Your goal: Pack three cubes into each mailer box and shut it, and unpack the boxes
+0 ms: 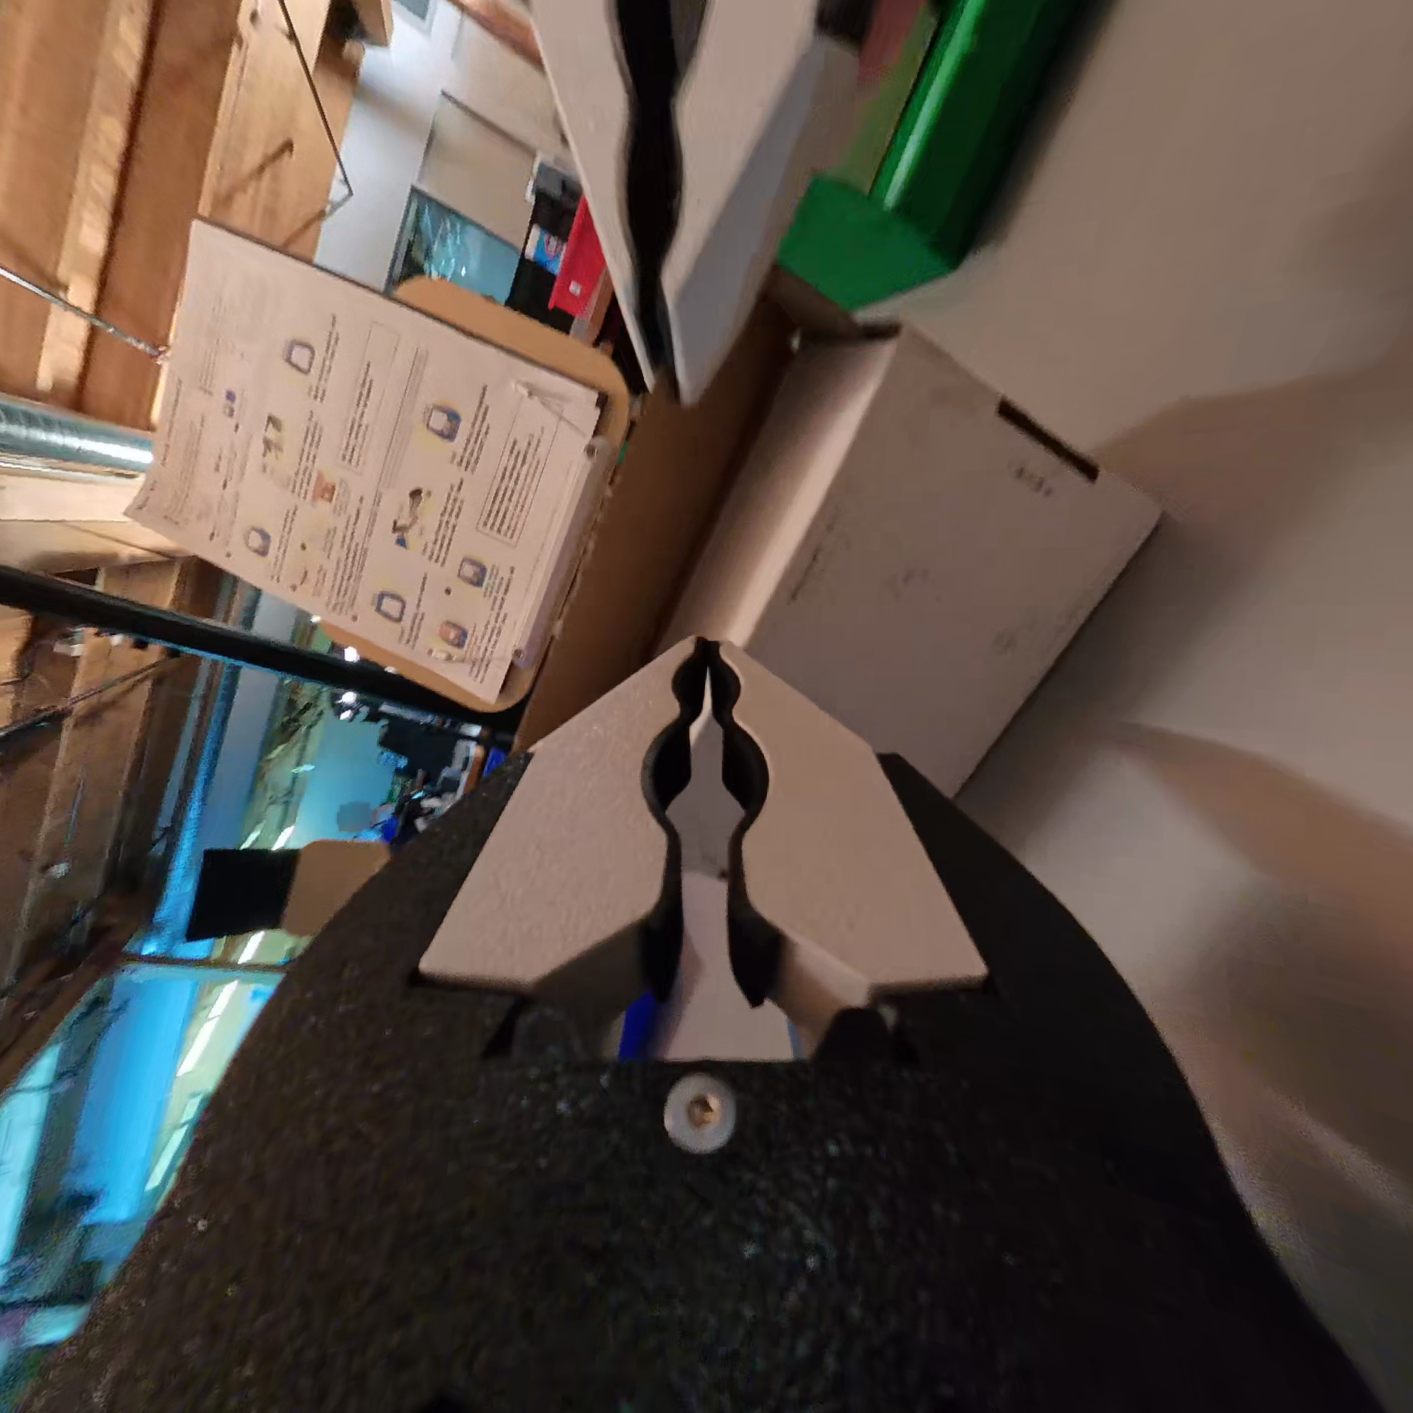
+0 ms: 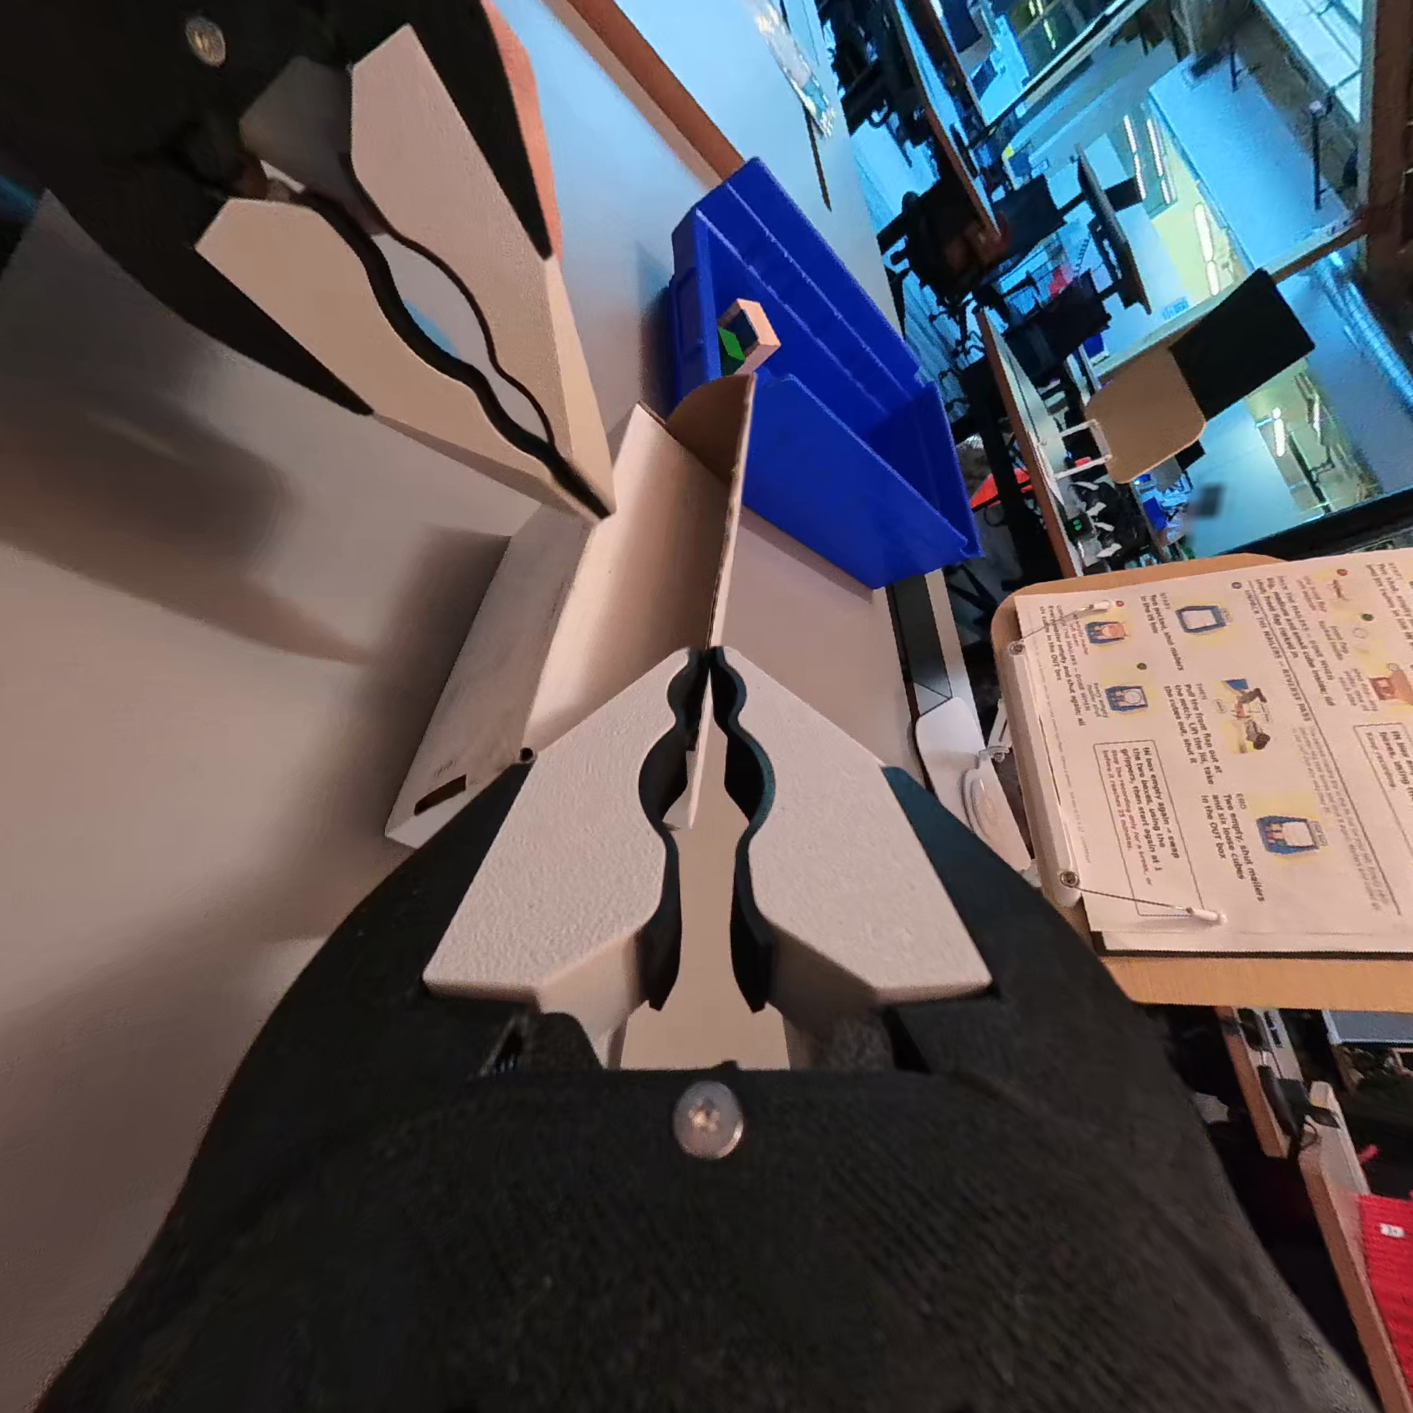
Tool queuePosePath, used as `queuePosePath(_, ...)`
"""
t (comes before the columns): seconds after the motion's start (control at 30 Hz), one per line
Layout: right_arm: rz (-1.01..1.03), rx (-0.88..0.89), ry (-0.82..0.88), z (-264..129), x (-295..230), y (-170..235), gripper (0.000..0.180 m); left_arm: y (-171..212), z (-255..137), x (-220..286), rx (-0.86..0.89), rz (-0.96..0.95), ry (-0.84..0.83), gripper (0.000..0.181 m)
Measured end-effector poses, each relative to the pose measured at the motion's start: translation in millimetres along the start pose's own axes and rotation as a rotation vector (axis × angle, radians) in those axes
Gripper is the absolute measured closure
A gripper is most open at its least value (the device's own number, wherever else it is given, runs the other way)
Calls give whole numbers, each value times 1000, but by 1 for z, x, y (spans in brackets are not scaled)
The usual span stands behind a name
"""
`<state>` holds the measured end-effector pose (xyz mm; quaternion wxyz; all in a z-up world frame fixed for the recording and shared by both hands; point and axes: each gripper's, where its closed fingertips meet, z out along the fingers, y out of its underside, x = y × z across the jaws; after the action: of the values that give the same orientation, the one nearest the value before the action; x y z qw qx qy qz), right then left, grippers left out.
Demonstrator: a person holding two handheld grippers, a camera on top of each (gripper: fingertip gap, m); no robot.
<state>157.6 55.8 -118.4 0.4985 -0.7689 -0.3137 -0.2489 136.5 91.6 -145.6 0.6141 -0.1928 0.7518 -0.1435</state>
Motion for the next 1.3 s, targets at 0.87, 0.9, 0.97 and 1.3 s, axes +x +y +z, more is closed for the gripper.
queuePosePath(0.87, 4, 109, 173, -9, 33, -20, 180, 23, 20, 12, -137, -118, 30, 181)
queuePosePath(0.9, 12, 99, 200, -9, 38, -17, 180, 32, 27, 17, -165, -157, 63, 181)
queuePosePath(0.97, 31, 60, 289, -10, 54, -8, 180, 40, 34, 29, -186, -202, 112, 181)
queuePosePath(1.3, 328, -75, 358, 46, 124, 91, 174, 31, 30, 40, -156, -244, 70, 181)
